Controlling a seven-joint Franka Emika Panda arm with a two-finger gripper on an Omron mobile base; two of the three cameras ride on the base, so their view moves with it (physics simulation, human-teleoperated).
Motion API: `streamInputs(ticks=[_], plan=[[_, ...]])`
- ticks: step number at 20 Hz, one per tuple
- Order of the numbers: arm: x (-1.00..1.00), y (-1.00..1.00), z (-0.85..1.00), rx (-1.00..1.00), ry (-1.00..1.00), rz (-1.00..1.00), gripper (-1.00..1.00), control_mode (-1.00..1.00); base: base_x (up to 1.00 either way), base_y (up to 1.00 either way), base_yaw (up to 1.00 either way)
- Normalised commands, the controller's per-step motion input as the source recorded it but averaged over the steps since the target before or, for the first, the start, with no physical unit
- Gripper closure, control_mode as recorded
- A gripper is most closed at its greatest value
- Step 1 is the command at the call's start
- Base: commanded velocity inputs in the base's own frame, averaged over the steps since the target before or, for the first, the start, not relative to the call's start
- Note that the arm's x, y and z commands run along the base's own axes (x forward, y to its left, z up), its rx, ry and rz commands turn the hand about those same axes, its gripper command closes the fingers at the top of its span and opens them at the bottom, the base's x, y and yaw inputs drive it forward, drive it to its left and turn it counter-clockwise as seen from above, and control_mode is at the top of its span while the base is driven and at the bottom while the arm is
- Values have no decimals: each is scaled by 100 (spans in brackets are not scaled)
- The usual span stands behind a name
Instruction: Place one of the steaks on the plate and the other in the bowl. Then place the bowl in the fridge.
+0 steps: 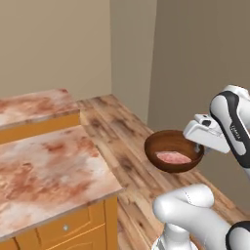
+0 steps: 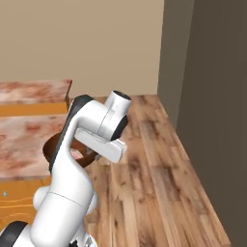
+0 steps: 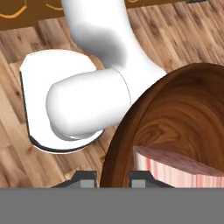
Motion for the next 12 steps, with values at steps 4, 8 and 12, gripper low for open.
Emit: streamInputs(ticks=[4,8,12], plan=[[0,0,0,0,0,0,100,100,63,-100,22],[0,0,0,0,0,0,100,100,93,-85,24],[0,0,0,0,0,0,100,100,100,-35,39]])
